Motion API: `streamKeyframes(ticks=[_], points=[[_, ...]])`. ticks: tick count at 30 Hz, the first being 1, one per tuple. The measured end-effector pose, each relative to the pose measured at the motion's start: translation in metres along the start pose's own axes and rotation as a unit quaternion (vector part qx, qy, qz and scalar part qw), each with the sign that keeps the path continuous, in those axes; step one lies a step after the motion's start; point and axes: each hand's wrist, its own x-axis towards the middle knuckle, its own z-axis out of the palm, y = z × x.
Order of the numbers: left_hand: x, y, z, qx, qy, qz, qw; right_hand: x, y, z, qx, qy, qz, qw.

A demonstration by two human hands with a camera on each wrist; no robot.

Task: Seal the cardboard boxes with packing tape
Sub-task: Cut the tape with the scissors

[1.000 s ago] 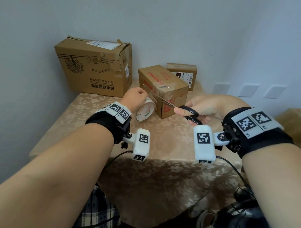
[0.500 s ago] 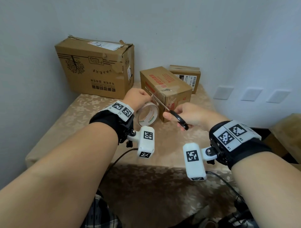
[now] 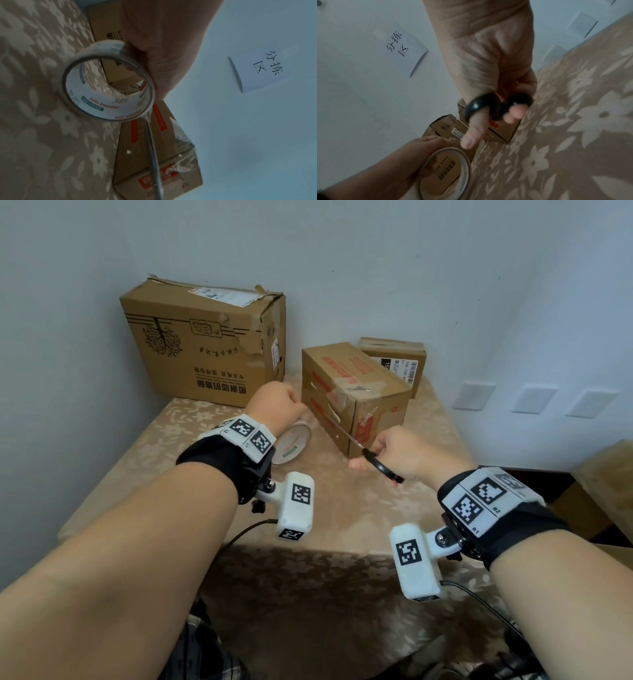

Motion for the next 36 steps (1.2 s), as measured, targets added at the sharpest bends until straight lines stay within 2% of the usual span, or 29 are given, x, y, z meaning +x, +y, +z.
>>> streamKeyframes(ticks=[3,5,6,8,9,10,11,15,19,24,29,31,33,36], points=[[0.0,-0.002,-0.017,0.048,0.026,0.061,0.997,0.0,-0.002,0.003,-0.133,-0.068,-0.009,0.989],[-0.002,0.002,-0.027,0.079,0.019,0.121,0.989,0.0,-0.009,0.005,-0.204,-0.072,-0.026,0.976],[-0.003,0.006,-0.029,0.102,0.003,0.151,0.983,-0.001,-0.013,0.003,-0.224,-0.033,-0.047,0.973],[-0.005,0.01,-0.03,0.144,-0.031,0.192,0.97,-0.002,-0.021,-0.005,-0.212,0.133,-0.102,0.963],[-0.005,0.012,-0.027,0.161,-0.039,0.199,0.966,-0.001,-0.026,-0.009,-0.187,0.23,-0.128,0.946],[-0.005,0.013,-0.024,0.176,-0.043,0.2,0.963,0.002,-0.03,-0.011,-0.174,0.299,-0.149,0.926],[-0.004,0.013,-0.02,0.191,-0.045,0.2,0.96,0.007,-0.034,-0.012,-0.184,0.326,-0.159,0.914],[0.003,0.006,-0.008,0.222,-0.046,0.205,0.952,0.048,-0.044,-0.001,-0.274,0.242,-0.076,0.928],[0.008,-0.005,-0.003,0.214,-0.041,0.192,0.957,0.077,-0.045,0.008,-0.283,0.267,-0.037,0.921],[0.006,-0.003,-0.008,0.195,-0.037,0.186,0.962,0.078,-0.03,0.003,-0.317,0.257,-0.095,0.908],[0.003,0.016,-0.002,0.203,-0.052,0.213,0.954,0.053,-0.009,-0.032,-0.244,0.172,-0.164,0.94],[0.005,0.019,0.007,0.205,-0.066,0.223,0.951,0.044,0.003,-0.043,-0.236,0.169,-0.158,0.944],[0.007,0.02,0.016,0.186,-0.063,0.222,0.955,0.04,0.007,-0.042,-0.285,0.184,-0.133,0.931],[0.009,0.021,0.023,0.141,-0.016,0.214,0.966,0.045,-0.003,-0.024,-0.334,0.234,-0.103,0.907]])
